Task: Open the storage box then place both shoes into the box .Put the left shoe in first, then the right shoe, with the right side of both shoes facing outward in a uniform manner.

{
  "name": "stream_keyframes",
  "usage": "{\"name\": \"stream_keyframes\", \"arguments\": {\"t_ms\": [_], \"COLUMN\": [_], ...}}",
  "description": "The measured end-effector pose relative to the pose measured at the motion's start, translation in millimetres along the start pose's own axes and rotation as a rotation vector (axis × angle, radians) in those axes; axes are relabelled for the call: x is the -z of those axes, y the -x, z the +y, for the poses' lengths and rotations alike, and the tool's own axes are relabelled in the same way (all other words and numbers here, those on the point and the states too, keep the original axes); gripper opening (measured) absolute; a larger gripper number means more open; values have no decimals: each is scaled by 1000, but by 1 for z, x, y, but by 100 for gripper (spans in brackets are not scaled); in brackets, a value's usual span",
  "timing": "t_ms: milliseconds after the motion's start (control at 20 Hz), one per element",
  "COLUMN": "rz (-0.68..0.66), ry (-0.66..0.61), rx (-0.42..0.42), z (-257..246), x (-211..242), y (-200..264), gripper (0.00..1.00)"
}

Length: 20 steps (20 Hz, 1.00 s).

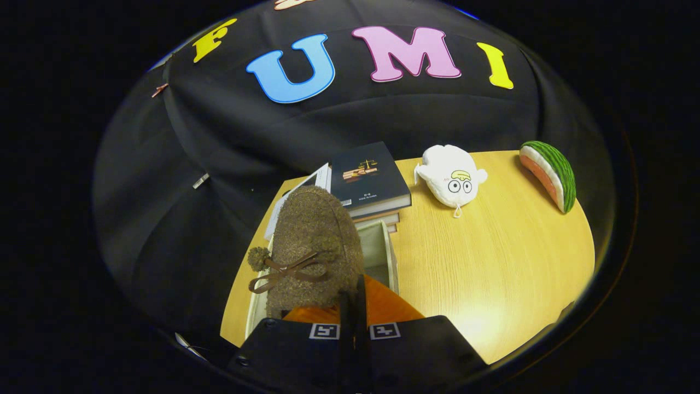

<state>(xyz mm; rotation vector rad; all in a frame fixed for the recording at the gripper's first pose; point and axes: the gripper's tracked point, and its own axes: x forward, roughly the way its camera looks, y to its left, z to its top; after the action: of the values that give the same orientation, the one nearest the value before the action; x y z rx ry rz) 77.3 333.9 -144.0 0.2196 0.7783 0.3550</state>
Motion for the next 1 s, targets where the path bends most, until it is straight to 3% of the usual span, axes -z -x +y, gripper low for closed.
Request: {"name": "stream_keyframes", "arguments": {"t_ms": [150,400,550,650,800,1000], "rz": [24,40,54,3,-50,-169], "ry": [24,18,39,75,101,123], "rx": [56,42,15,-55,-65,-72], "z": [-11,-6,1,16,12,-3], "x": [19,24,27,16,-6,-43], "y": [-6,-5,8,28,47,78], "gripper": [5,10,32,59,98,98]}}
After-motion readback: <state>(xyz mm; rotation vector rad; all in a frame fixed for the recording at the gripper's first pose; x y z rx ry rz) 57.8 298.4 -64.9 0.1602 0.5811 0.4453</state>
